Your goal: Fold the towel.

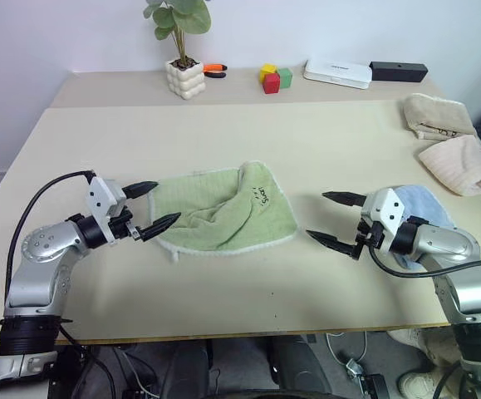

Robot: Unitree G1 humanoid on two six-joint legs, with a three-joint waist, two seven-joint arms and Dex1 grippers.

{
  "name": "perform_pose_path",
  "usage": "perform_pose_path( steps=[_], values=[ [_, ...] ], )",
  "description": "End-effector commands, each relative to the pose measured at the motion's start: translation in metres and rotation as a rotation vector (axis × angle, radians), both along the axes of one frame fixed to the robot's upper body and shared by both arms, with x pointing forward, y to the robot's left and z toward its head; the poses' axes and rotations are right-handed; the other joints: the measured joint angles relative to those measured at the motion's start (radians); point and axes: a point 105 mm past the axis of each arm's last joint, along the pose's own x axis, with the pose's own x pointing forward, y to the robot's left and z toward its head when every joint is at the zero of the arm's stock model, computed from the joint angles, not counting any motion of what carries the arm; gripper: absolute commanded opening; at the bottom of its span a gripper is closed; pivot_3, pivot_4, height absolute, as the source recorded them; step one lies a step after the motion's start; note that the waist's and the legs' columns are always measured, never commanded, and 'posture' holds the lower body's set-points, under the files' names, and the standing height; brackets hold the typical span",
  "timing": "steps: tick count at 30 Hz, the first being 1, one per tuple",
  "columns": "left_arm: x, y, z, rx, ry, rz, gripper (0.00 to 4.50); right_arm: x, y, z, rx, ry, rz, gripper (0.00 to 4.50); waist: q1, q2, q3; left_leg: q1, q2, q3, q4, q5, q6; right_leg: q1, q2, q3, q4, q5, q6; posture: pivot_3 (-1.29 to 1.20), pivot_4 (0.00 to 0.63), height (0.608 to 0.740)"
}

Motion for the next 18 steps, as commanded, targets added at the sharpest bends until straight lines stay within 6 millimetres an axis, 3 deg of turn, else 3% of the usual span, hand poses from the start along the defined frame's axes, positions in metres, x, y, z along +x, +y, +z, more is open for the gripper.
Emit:
perform_pose_path(
  steps=[1, 11, 16, 18],
  values=[
    [-0.001, 0.007, 0.009, 0.017, -0.043, 0.010, 4.50, -0.001, 0.005, 0.009, 0.011, -0.050, 0.006, 4.46, -0.001, 0.000, 0.000, 0.000, 0.000, 0.000, 0.000, 0.000, 0.000, 0.000, 0.000, 0.000, 0.000, 0.000, 0.000, 0.00, 0.150, 0.740],
    [-0.001, 0.025, 0.015, -0.004, -0.058, 0.070, 4.50, 0.004, 0.017, 0.008, 0.005, -0.065, 0.051, 4.46, -0.002, 0.000, 0.000, 0.000, 0.000, 0.000, 0.000, 0.000, 0.000, 0.000, 0.000, 0.000, 0.000, 0.000, 0.000, 0.00, 0.150, 0.740],
    [-0.005, 0.049, 0.026, -0.039, -0.080, 0.142, 4.50, 0.006, 0.044, 0.003, 0.041, -0.071, 0.108, 4.46, -0.002, 0.000, 0.000, 0.000, 0.000, 0.000, 0.000, 0.000, 0.000, 0.000, 0.000, 0.000, 0.000, 0.000, 0.000, 0.00, 0.150, 0.740],
    [-0.007, 0.046, 0.027, -0.052, -0.080, 0.164, 4.50, 0.004, 0.049, 0.001, 0.040, -0.074, 0.138, 4.46, -0.002, 0.000, 0.000, 0.000, 0.000, 0.000, 0.000, 0.000, 0.000, 0.000, 0.000, 0.000, 0.000, 0.000, 0.000, 0.00, 0.150, 0.740]
  ],
)
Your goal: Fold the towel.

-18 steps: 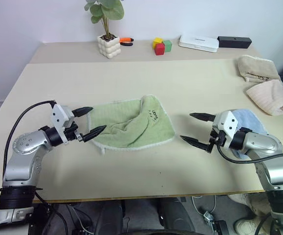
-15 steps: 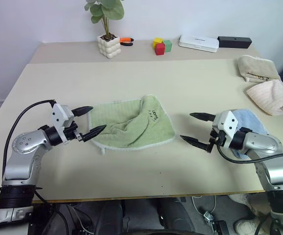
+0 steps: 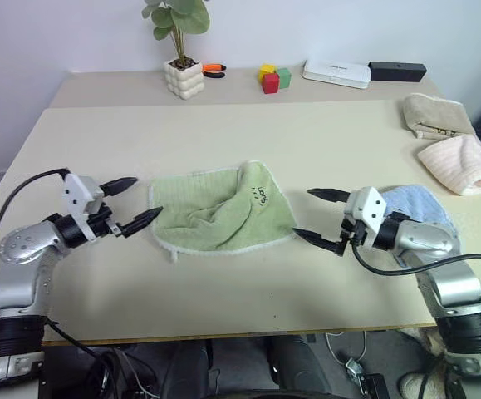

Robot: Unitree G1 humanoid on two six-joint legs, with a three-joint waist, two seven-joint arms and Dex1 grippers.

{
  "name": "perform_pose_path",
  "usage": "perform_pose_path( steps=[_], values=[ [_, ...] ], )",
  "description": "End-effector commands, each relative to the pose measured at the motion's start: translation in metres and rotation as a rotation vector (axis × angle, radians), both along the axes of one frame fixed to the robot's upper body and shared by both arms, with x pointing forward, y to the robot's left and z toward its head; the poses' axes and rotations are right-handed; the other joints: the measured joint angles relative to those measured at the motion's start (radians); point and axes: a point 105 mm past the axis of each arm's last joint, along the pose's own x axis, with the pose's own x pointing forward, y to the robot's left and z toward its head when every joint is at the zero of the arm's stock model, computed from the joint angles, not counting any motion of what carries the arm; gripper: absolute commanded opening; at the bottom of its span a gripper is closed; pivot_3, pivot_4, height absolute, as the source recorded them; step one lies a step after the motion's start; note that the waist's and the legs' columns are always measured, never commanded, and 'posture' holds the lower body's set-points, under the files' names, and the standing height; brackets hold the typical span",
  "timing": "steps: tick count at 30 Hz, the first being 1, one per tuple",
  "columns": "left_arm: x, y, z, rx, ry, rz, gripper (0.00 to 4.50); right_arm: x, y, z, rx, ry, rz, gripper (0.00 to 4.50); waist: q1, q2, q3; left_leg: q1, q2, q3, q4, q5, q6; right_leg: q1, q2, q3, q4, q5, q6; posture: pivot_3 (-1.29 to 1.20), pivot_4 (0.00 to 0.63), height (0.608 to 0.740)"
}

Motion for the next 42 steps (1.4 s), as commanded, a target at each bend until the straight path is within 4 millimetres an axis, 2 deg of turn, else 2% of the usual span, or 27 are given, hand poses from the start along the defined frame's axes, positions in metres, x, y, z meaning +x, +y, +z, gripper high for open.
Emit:
perform_pose_path(
  steps=[1, 7, 10, 14, 21, 24, 28, 34, 35, 39, 42],
  values=[
    [-0.006, 0.006, 0.014, -0.022, -0.035, 0.041, 4.50, -0.003, 0.012, 0.006, 0.005, -0.040, 0.049, 4.46, 0.001, 0.000, 0.000, 0.000, 0.000, 0.000, 0.000, 0.000, 0.000, 0.000, 0.000, 0.000, 0.000, 0.000, 0.000, 0.00, 0.150, 0.740],
    [-0.002, -0.006, 0.010, -0.022, -0.006, 0.003, 4.50, -0.009, 0.011, 0.003, -0.113, -0.121, 0.074, 4.46, 0.010, 0.000, 0.000, -0.001, 0.000, 0.000, 0.001, 0.000, 0.000, 0.000, -0.001, 0.000, 0.000, 0.000, 0.000, 0.00, 0.150, 0.740],
    [0.001, -0.015, 0.011, -0.023, -0.015, -0.022, 4.50, -0.015, 0.001, -0.004, -0.325, -0.206, 0.108, 4.46, 0.009, 0.000, 0.000, 0.000, -0.001, 0.000, 0.001, 0.000, 0.000, 0.000, -0.001, 0.000, 0.000, 0.000, 0.000, 0.00, 0.150, 0.740],
    [0.006, -0.018, 0.011, -0.013, -0.010, -0.043, 4.50, -0.014, -0.004, -0.007, -0.458, -0.244, 0.145, 4.46, 0.001, 0.000, 0.000, 0.000, 0.000, 0.000, 0.000, 0.000, 0.000, 0.000, 0.000, 0.000, 0.000, 0.000, 0.000, 0.00, 0.150, 0.740],
    [0.008, -0.024, 0.011, 0.001, -0.013, -0.065, 4.50, -0.006, -0.003, -0.033, -0.557, -0.206, 0.176, 4.46, 0.001, 0.000, -0.001, 0.000, 0.000, 0.000, 0.000, 0.000, 0.000, 0.000, 0.000, 0.000, 0.000, 0.000, 0.000, 0.00, 0.150, 0.740],
    [0.005, -0.020, 0.014, 0.007, -0.021, -0.051, 4.50, 0.007, -0.004, -0.043, -0.567, -0.127, 0.128, 4.46, -0.002, -0.002, -0.001, 0.001, 0.000, 0.000, 0.001, 0.000, 0.000, 0.001, 0.000, 0.000, 0.000, 0.000, 0.000, 0.00, 0.150, 0.740],
    [0.001, -0.015, 0.016, 0.017, -0.024, -0.037, 4.50, 0.018, -0.004, -0.050, -0.580, -0.047, 0.090, 3.24, -0.006, -0.003, -0.002, 0.003, 0.000, 0.000, 0.000, 0.000, 0.000, 0.002, 0.001, 0.000, 0.001, 0.001, -0.002, 0.00, 0.150, 0.740],
    [-0.005, -0.016, 0.016, 0.013, -0.022, -0.025, 4.50, 0.031, 0.002, -0.054, -0.601, -0.028, 0.065, 0.21, 0.000, -0.004, -0.003, 0.003, 0.000, 0.000, 0.001, 0.001, -0.001, 0.003, 0.000, 0.000, 0.001, 0.001, -0.002, 0.00, 0.150, 0.740],
    [-0.006, -0.015, 0.016, 0.012, -0.021, -0.023, 4.50, 0.032, 0.004, -0.053, -0.591, -0.022, 0.065, 0.09, 0.000, -0.004, -0.003, 0.003, 0.000, 0.000, 0.001, 0.001, -0.001, 0.003, 0.000, 0.000, 0.001, 0.001, -0.002, 0.00, 0.150, 0.740],
    [-0.008, -0.013, 0.012, 0.023, -0.009, -0.011, 4.50, 0.030, 0.005, -0.053, -0.580, -0.005, 0.066, 0.09, 0.001, -0.004, -0.003, 0.003, 0.000, 0.000, 0.001, 0.001, -0.001, 0.003, 0.000, 0.000, 0.001, 0.001, -0.002, 0.00, 0.150, 0.740],
    [-0.006, -0.009, 0.012, 0.042, -0.027, 0.008, 4.50, 0.028, -0.005, -0.051, -0.597, 0.009, 0.059, 0.09, 0.001, -0.004, -0.003, 0.003, 0.000, 0.000, 0.001, 0.001, -0.001, 0.003, 0.000, 0.000, 0.001, 0.001, -0.002, 0.00, 0.150, 0.740]
  ],
)
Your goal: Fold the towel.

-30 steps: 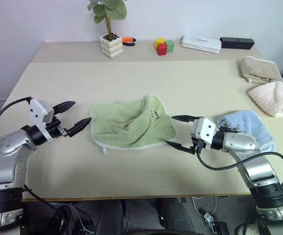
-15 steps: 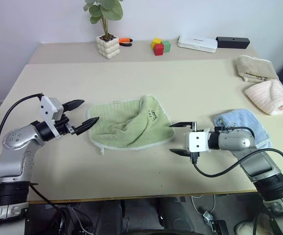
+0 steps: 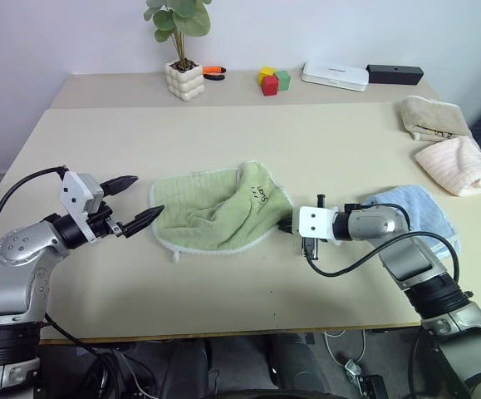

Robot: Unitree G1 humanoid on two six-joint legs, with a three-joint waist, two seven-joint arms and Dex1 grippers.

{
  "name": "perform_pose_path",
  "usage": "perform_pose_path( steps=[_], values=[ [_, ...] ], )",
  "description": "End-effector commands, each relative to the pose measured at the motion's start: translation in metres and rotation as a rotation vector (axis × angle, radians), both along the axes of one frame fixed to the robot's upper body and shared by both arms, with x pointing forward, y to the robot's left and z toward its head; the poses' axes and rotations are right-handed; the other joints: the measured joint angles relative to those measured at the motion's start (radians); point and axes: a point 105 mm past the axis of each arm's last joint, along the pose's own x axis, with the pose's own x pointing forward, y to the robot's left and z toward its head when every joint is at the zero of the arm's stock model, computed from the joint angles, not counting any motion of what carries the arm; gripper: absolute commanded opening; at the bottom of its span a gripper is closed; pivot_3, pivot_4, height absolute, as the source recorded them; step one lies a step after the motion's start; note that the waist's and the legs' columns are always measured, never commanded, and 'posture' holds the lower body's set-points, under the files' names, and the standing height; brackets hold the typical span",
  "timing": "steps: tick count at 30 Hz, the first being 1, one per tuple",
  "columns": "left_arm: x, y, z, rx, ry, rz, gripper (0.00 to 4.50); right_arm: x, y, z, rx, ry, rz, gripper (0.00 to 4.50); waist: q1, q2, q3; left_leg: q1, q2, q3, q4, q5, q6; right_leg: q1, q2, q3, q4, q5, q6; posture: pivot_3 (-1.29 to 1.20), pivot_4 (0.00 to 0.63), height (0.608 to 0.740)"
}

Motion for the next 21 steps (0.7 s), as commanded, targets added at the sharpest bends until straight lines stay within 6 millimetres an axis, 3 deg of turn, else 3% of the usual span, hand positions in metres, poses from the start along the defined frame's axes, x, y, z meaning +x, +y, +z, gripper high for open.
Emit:
perform_pose_path(
  steps=[1, 6, 12, 21],
  values=[
    [0.003, 0.011, 0.014, 0.056, -0.089, 0.051, 4.50, -0.003, -0.025, -0.006, -0.044, 0.061, -0.064, 0.09, 0.001, 0.000, 0.000, 0.000, 0.000, 0.000, 0.000, 0.000, 0.000, 0.000, 0.000, 0.000, 0.000, 0.000, 0.000, 0.00, 0.150, 0.740],
    [0.021, 0.022, 0.018, 0.123, -0.178, 0.119, 4.50, -0.011, -0.056, 0.003, -0.078, 0.100, -0.130, 0.09, 0.030, 0.000, 0.000, -0.001, -0.001, 0.000, 0.000, 0.000, 0.000, 0.001, -0.001, 0.000, -0.002, 0.000, 0.000, 0.00, 0.150, 0.740],
    [0.033, 0.018, 0.019, 0.129, -0.219, 0.114, 4.50, -0.020, -0.087, 0.018, -0.098, 0.116, -0.209, 0.09, 0.033, 0.000, 0.000, -0.002, -0.001, 0.000, 0.001, 0.000, 0.000, 0.002, -0.002, -0.001, -0.004, 0.000, 0.000, 0.00, 0.150, 0.740],
    [0.034, 0.009, -0.009, 0.309, -0.184, -0.061, 4.50, -0.015, -0.129, 0.028, -0.162, 0.055, -0.323, 0.09, 0.023, 0.001, 0.000, -0.002, -0.001, 0.000, 0.000, 0.000, 0.000, 0.000, -0.001, -0.001, -0.003, 0.000, 0.000, 0.00, 0.150, 0.740]
  ],
)
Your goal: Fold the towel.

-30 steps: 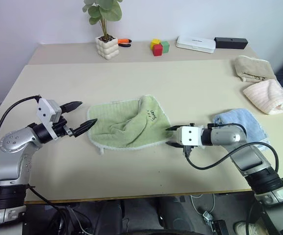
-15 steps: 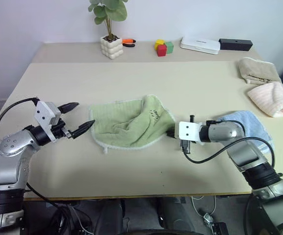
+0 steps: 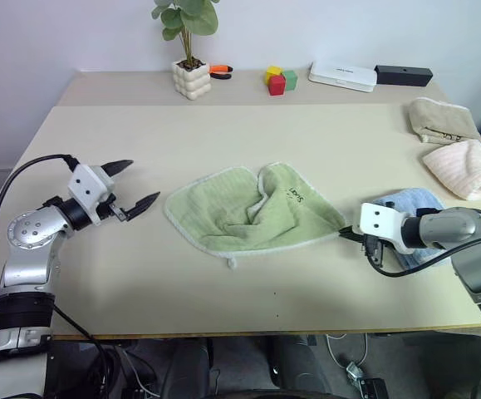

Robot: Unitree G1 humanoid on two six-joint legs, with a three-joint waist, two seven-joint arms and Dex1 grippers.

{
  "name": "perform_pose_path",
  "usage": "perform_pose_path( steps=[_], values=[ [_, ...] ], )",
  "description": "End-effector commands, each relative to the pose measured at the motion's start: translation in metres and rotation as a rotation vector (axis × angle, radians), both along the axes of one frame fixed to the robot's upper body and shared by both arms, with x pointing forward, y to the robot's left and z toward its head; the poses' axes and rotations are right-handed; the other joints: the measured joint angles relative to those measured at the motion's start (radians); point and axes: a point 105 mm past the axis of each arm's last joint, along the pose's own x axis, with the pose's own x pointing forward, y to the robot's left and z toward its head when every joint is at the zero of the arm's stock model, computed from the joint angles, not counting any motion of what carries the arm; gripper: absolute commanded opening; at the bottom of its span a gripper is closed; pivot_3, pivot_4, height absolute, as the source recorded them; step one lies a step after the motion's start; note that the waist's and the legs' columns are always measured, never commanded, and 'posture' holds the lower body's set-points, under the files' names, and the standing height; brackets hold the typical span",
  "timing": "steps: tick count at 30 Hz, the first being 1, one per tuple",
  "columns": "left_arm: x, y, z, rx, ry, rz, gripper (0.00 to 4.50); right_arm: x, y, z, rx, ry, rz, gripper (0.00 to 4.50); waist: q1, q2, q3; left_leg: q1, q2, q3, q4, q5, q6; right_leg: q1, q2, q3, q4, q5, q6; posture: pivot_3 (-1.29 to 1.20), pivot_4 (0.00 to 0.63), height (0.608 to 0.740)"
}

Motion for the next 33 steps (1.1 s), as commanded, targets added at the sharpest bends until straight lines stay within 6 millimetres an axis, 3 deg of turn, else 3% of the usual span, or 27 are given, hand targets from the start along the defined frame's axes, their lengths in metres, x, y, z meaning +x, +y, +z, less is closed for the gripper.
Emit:
perform_pose_path(
  steps=[1, 9, 19, 22, 29, 30, 33],
  values=[
    [-0.004, -0.009, -0.002, 0.051, 0.017, -0.110, 4.50, 0.007, -0.009, 0.012, -0.002, -0.071, -0.021, 0.09, 0.002, 0.000, 0.000, 0.000, 0.000, 0.000, 0.000, 0.000, 0.000, 0.000, 0.000, 0.000, 0.000, 0.000, 0.000, 0.00, 0.150, 0.740],
    [-0.016, -0.042, -0.027, 0.146, 0.209, -0.410, 4.50, 0.008, 0.006, 0.004, 0.044, -0.064, 0.008, 0.09, 0.003, 0.000, 0.000, -0.001, 0.000, 0.000, 0.000, 0.000, 0.000, 0.000, 0.000, 0.000, 0.000, 0.000, 0.000, 0.00, 0.150, 0.740],
    [0.004, -0.057, -0.076, 0.197, 0.353, -0.414, 4.50, 0.007, 0.009, 0.004, 0.053, -0.073, 0.006, 0.09, 0.004, 0.003, -0.002, 0.000, 0.000, 0.000, 0.001, 0.000, 0.000, 0.000, 0.001, 0.000, 0.001, 0.000, 0.000, 0.00, 0.150, 0.740],
    [0.001, -0.055, -0.092, 0.245, 0.463, -0.436, 3.61, 0.007, 0.008, 0.006, 0.053, -0.078, -0.003, 0.00, 0.005, 0.006, -0.004, 0.001, 0.000, 0.000, 0.002, 0.000, 0.000, 0.002, 0.000, 0.000, 0.001, 0.000, 0.000, 0.00, 0.150, 0.740],
    [0.009, -0.056, -0.093, 0.179, 0.582, -0.390, 0.26, 0.006, 0.009, 0.004, 0.058, -0.081, -0.006, 0.00, 0.002, 0.011, -0.007, 0.014, 0.000, 0.000, 0.000, 0.000, 0.000, 0.014, 0.001, 0.001, 0.000, -0.002, -0.002, 0.00, 0.150, 0.740],
    [0.011, -0.055, -0.091, 0.164, 0.580, -0.382, 0.03, 0.006, 0.009, 0.004, 0.058, -0.081, -0.006, 0.00, 0.001, 0.012, -0.007, 0.014, 0.000, 0.000, 0.000, 0.000, 0.000, 0.014, 0.001, 0.001, 0.000, -0.002, -0.002, 0.00, 0.150, 0.740],
    [0.013, -0.049, -0.086, 0.095, 0.602, -0.344, 0.03, 0.007, 0.010, 0.004, 0.065, -0.086, -0.005, 0.00, -0.001, 0.012, -0.007, 0.014, 0.000, 0.000, 0.000, 0.000, 0.000, 0.013, 0.001, 0.001, 0.000, -0.001, 0.000, 0.00, 0.150, 0.740]
  ],
)
